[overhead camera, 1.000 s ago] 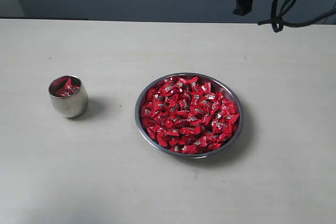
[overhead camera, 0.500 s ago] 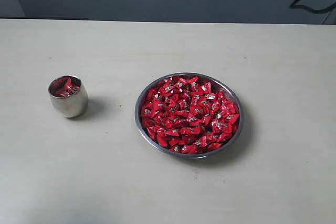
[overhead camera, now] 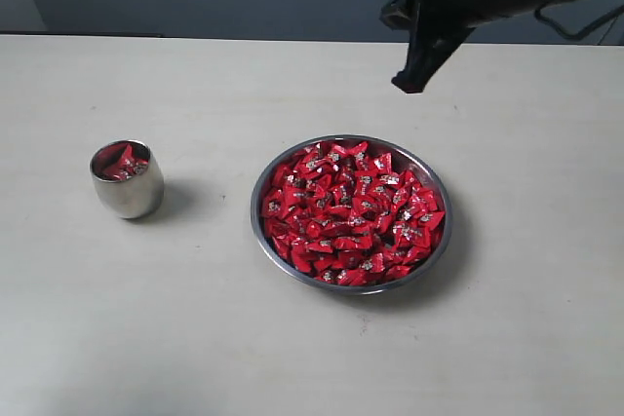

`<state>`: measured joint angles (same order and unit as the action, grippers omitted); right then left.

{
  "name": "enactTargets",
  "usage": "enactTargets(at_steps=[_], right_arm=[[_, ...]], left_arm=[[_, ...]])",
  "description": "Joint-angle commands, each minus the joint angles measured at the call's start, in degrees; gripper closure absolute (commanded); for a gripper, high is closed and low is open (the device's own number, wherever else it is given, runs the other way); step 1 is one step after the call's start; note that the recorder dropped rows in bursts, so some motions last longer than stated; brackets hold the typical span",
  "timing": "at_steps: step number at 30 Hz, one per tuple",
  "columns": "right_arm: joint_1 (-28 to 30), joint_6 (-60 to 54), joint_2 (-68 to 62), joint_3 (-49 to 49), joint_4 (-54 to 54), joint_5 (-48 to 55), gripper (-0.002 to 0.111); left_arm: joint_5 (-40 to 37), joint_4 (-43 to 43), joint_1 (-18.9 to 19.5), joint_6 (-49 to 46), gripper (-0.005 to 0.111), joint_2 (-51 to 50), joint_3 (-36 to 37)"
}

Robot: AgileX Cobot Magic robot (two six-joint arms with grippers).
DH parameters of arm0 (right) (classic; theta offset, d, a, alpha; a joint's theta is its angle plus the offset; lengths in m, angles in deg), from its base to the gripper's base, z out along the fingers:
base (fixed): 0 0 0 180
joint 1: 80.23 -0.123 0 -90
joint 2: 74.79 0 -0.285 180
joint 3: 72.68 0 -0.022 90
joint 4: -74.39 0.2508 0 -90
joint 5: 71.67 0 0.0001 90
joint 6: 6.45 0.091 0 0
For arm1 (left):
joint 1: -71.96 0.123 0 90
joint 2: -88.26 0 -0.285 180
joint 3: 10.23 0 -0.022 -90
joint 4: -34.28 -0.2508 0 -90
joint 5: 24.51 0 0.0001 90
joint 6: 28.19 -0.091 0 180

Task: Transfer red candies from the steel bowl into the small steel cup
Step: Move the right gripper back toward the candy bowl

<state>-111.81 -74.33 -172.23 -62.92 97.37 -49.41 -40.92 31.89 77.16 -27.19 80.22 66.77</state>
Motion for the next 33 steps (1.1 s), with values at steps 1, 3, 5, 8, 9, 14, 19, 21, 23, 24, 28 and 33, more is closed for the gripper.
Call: enactTargets(at_steps=[1, 3, 5, 8, 9, 14, 19, 21, 23, 24, 28, 33], right_arm=[[0.07, 0.53, -1.27, -0.28, 17.37, -3.57, 0.109], [0.07, 0.53, -1.41, -0.28, 25.06, -3.95, 0.109], [0.07, 0.53, -1.64, -0.28, 29.69, -3.69, 0.109], [0.07, 0.62, -1.64, -0.28, 33.77, -4.17, 0.109], [0.07, 0.62, -1.64, -0.28, 35.14, -5.38, 0.109], [0.07, 0.89, -1.64, -0.28, 36.99, -7.47, 0.109], [0.17, 4.69, -2.59, -0.16, 35.35, -5.2, 0.109], [0.17, 9.73, -3.99, -0.16, 30.45, -2.74, 0.109], [0.17, 16.93, -5.73, -0.16, 22.86, -0.18, 0.109], [0.17, 21.38, -6.96, -0.16, 17.82, 1.23, 0.109], [0.17, 37.74, -11.26, -0.27, 0.45, 6.04, 0.109], [0.07, 39.3, -13.18, -0.27, -2.62, 11.09, 0.096]], left_arm=[[0.1, -0.04, -0.44, 0.15, 0.106, 0.26, 0.22], [0.1, -0.04, -0.44, 0.15, 0.106, 0.26, 0.22], [0.1, -0.04, -0.44, 0.15, 0.106, 0.26, 0.22], [0.1, -0.04, -0.44, 0.15, 0.106, 0.26, 0.22], [0.1, -0.04, -0.44, 0.15, 0.106, 0.26, 0.22], [0.1, -0.04, -0.44, 0.15, 0.106, 0.26, 0.22], [0.1, -0.04, -0.44, 0.15, 0.106, 0.26, 0.22], [0.1, -0.04, -0.44, 0.15, 0.106, 0.26, 0.22], [0.1, -0.04, -0.44, 0.15, 0.106, 0.26, 0.22], [0.1, -0.04, -0.44, 0.15, 0.106, 0.26, 0.22], [0.1, -0.04, -0.44, 0.15, 0.106, 0.26, 0.22], [0.1, -0.04, -0.44, 0.15, 0.106, 0.26, 0.22]])
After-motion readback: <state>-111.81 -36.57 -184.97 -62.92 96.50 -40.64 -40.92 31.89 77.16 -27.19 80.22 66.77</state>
